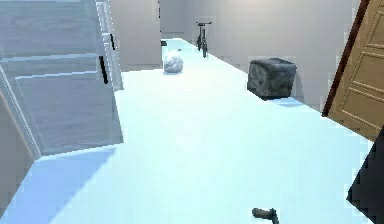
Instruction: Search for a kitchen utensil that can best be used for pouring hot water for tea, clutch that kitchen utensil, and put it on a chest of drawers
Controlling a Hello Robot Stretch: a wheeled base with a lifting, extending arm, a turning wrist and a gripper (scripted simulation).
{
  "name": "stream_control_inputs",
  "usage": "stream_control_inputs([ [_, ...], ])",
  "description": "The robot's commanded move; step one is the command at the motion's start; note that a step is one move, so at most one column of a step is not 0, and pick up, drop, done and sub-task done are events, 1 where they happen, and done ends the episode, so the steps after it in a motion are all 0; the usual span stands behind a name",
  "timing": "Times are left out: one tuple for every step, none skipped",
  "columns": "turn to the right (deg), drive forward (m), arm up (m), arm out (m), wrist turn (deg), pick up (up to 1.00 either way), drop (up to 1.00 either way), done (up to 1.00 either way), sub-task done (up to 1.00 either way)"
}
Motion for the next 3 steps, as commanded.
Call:
stream_control_inputs([
  [0.0, 0.0, 0.0, -0.14, 0.0, 0.0, 0.0, 0.0, 0.0],
  [-45.0, 0.0, 0.0, 0.0, 0.0, 0.0, 0.0, 0.0, 0.0],
  [-15.0, 0.0, 0.0, 0.0, 0.0, 0.0, 0.0, 0.0, 0.0],
])
